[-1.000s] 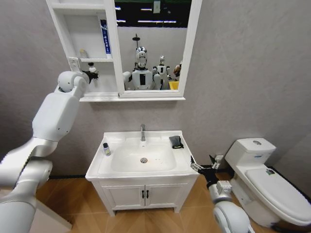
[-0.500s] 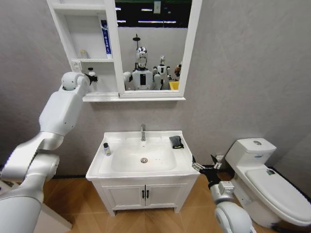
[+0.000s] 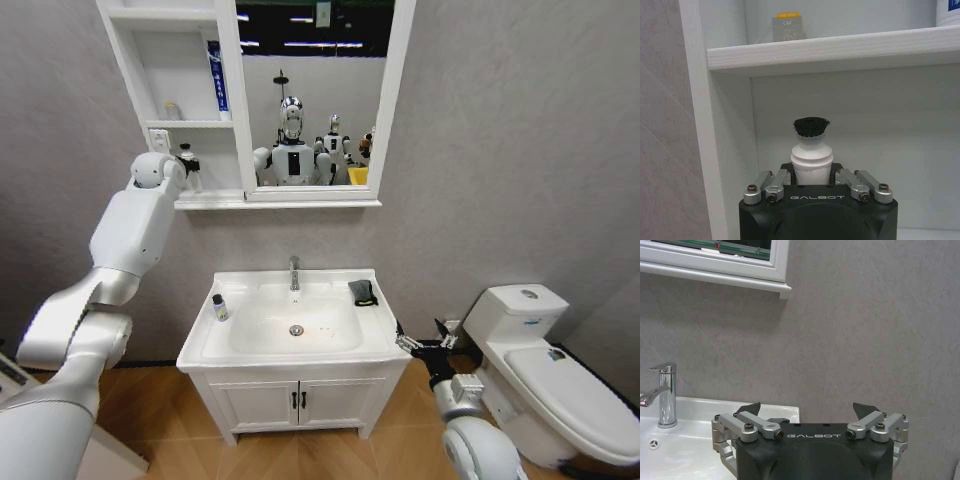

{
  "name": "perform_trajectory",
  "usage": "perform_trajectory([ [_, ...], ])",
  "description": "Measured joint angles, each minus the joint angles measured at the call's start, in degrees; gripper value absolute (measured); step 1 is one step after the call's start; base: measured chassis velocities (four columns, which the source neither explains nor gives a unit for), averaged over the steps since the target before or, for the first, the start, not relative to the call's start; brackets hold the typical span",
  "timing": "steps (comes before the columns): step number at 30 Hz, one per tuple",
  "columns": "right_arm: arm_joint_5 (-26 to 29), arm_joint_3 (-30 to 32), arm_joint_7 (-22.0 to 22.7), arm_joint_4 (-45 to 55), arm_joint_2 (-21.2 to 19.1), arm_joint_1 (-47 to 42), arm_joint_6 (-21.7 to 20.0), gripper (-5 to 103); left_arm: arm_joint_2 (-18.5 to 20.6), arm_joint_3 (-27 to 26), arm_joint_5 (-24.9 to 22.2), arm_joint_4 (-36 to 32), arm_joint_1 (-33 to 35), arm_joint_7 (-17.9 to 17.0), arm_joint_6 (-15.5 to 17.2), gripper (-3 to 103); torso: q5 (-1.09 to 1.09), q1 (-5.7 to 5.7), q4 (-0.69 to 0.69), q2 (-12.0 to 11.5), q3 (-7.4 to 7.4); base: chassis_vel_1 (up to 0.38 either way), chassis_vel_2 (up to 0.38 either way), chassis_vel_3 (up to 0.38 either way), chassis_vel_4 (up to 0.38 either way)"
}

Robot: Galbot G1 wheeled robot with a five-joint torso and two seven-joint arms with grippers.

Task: Move facial cleanser and shampoo from washbasin to cabinet, then wipe washbasin with towel.

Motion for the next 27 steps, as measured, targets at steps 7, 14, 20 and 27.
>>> perform_trajectory([
  [7, 0.10, -0.12, -0.06, -0.13, -0.03, 0.23, 0.27, 100, -0.44, -0.27, 0.51, 1.08, -0.43, -0.47, -0.21, 53, 0.00, 0.00, 0.00, 0.00, 0.00, 0.000, 0.000, 0.000, 0.000],
  [14, 0.53, 0.25, -0.09, -0.13, -0.23, 0.14, 0.43, 100, -0.32, -0.32, 0.80, 0.95, -0.41, -0.83, -0.55, 75, 0.00, 0.00, -0.01, 0.00, 0.00, 0.000, 0.000, 0.000, 0.000],
  [20, 0.66, 0.40, -0.09, -0.17, -0.26, 0.04, 0.67, 100, 1.63, -0.85, -1.70, -5.11, 1.48, -3.01, 0.06, 96, 0.01, 0.00, -0.01, 0.00, 0.00, 0.000, 0.000, 0.000, 0.000],
  [27, 0.19, -0.14, -0.17, -1.02, 0.22, -0.60, 1.35, 100, 9.48, -2.82, -11.45, -25.20, 10.52, -10.00, 3.12, 100, 0.00, 0.01, -0.02, 0.00, 0.00, 0.000, 0.000, 0.000, 0.000],
])
